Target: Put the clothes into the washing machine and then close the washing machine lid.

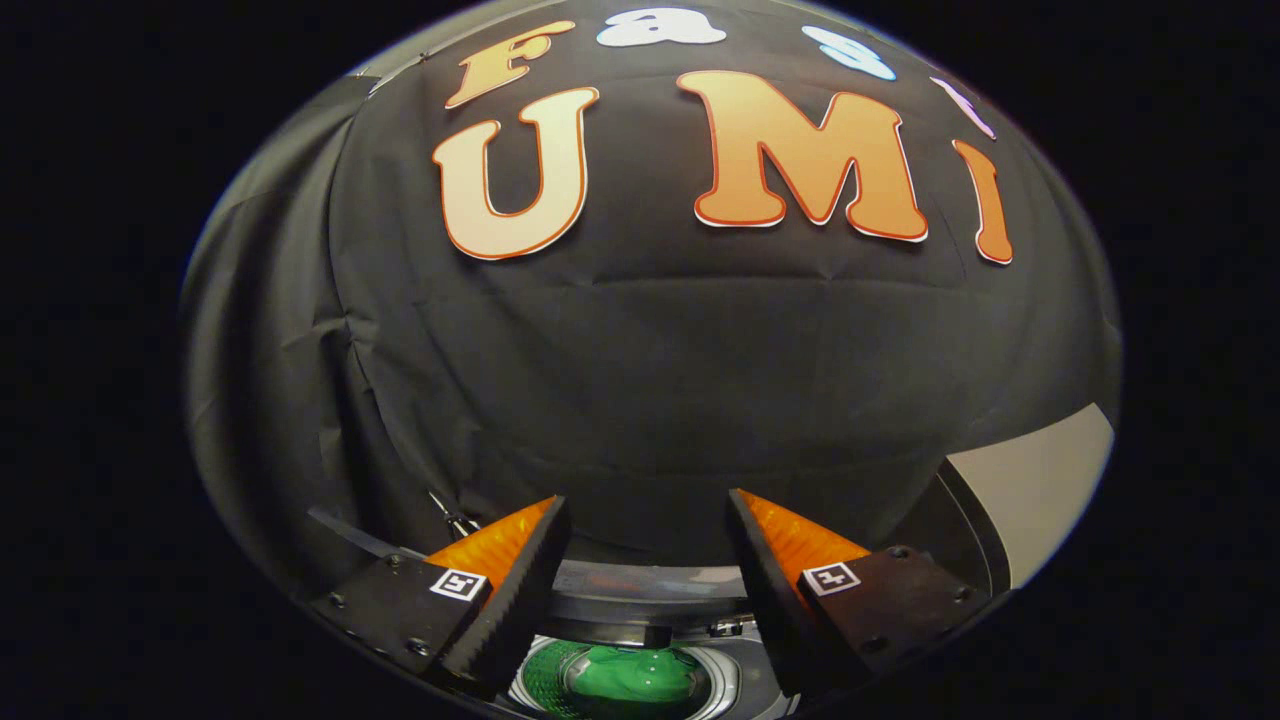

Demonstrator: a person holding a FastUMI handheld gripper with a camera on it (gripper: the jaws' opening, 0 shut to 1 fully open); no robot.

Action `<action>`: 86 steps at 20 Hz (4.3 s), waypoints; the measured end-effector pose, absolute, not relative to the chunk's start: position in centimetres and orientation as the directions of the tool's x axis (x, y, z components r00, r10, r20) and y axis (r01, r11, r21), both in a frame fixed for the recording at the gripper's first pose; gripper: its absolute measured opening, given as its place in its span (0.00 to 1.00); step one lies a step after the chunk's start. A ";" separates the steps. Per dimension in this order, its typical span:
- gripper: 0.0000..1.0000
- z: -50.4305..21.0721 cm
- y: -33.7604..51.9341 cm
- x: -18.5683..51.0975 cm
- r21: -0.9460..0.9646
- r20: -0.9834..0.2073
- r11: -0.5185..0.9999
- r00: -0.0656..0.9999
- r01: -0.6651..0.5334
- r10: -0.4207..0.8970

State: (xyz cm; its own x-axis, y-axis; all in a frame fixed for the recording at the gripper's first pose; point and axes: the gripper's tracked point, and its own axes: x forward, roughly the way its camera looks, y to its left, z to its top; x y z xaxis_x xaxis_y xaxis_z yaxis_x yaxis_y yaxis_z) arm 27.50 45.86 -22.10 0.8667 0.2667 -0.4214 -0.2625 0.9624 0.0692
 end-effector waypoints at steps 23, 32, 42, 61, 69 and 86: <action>0.99 -25.1 44.5 19.2 0.048 -0.354 0.974 0.908 -0.223 0.225; 0.98 -36.7 42.8 15.2 0.095 -0.553 0.982 0.812 -0.164 0.189; 0.98 -30.3 43.1 14.1 0.085 -0.471 0.971 0.850 -0.223 0.237; 0.98 -4.9 14.9 0.2 0.018 -0.129 0.987 0.979 -0.157 0.158; 0.98 -2.9 3.1 -6.9 0.022 -0.073 0.996 0.993 -0.090 0.092; 0.98 -4.8 -4.1 -12.3 0.011 -0.039 1.000 0.999 -0.005 0.005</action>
